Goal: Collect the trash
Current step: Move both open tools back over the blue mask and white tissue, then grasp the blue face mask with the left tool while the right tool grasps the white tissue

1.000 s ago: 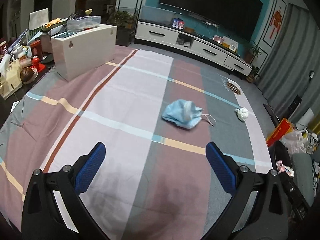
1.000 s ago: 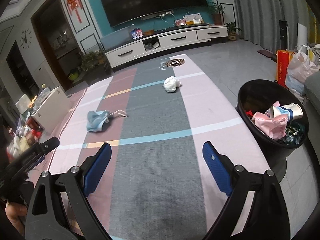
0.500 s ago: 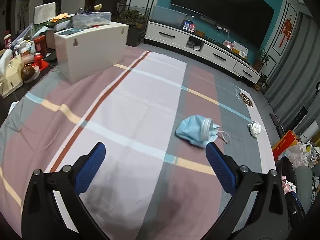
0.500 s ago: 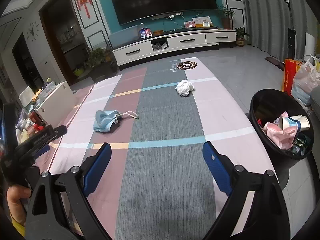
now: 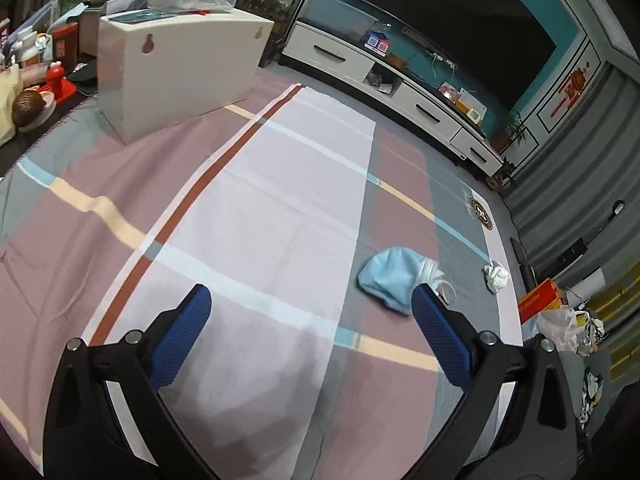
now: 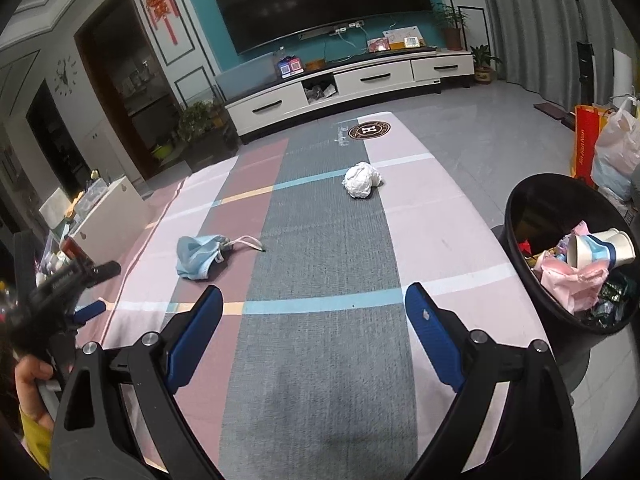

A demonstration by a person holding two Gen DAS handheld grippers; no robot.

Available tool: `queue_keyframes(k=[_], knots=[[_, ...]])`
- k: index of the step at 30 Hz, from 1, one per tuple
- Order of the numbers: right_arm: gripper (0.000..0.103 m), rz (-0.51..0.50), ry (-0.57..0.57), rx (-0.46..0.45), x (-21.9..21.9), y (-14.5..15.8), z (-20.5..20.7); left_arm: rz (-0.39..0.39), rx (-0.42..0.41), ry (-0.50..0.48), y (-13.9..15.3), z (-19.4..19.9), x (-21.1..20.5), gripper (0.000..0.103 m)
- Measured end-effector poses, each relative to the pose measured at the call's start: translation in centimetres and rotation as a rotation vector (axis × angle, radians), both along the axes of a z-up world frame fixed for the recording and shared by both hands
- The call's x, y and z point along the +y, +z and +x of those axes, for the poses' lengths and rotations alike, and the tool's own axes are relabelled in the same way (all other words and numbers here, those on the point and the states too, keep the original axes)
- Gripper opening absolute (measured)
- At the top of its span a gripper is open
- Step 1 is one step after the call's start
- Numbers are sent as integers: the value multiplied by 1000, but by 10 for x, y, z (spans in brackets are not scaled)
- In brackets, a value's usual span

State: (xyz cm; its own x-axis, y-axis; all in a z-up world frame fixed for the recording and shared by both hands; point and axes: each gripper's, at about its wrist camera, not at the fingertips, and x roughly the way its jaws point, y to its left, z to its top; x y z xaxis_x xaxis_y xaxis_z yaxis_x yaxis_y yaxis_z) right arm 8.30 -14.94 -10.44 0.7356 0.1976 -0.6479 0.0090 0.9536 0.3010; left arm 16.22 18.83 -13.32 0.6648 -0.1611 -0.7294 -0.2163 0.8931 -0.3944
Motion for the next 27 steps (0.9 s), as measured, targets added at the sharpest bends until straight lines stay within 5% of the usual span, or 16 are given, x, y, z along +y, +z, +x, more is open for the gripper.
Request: queue_keyframes(k=[10,15,17,18,24,27], knots=[[90,-39,24,18,-20,-6,34,239,-55,-243,-7,46,-104,98],[90,-66,46,37,-28,-13,65,284,3,-281,-30,63,-120,56],[90,-68,37,52,-31,-16,85,287,12,-280,-36,65,-118,27],[90,-67,36,54,-32,-17,92,280,5,-270,-35,65,-113,21],[90,-106,27,88,-24,-25,155,122,-37,-183,-23,63,-80,14],[82,-94,-2,111,-25,-31,179,108,-58,-163,-16,64,-74,14]])
